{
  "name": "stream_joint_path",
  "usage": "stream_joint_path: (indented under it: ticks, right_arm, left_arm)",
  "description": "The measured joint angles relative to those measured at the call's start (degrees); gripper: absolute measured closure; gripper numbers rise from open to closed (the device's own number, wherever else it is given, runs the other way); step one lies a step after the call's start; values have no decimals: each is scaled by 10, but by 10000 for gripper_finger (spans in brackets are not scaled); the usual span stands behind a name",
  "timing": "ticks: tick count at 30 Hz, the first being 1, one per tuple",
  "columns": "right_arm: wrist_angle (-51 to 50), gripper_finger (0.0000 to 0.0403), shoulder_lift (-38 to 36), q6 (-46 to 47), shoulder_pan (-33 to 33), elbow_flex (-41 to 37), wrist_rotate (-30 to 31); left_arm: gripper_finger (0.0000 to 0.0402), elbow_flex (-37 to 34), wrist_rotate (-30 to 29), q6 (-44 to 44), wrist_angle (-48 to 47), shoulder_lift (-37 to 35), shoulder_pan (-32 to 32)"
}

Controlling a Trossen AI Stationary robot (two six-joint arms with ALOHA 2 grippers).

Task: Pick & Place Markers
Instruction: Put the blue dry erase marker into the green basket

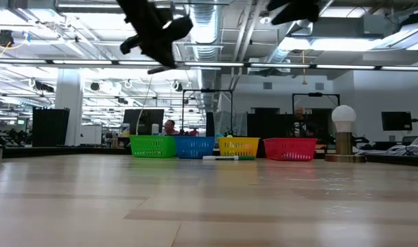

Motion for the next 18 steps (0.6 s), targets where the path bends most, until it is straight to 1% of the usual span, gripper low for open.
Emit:
stream_joint_path:
  ticks: [5, 8, 10, 13, 15, 18]
  right_arm:
    - [114, 177, 73, -22, -12, 0, 0]
    - [177, 177, 115, -22, -20, 0, 0]
    - [199, 177, 138, -22, -28, 4, 0]
    - [214, 177, 168, -20, -44, 18, 2]
    - [218, 177, 183, -18, -54, 25, 2]
    - [218, 177, 201, -18, -66, 30, 2]
  left_arm:
    - [363, -49, 73, 66, 13, -23, 136]
    - [365, -82, 158, 121, 73, -19, 218]
    - [366, -103, 217, 145, 125, -11, 265]
    - [364, -117, 255, 171, 173, 8, 317]
    - [363, -117, 273, 185, 198, 21, 339]
    - [361, -117, 324, 190, 210, 46, 360]
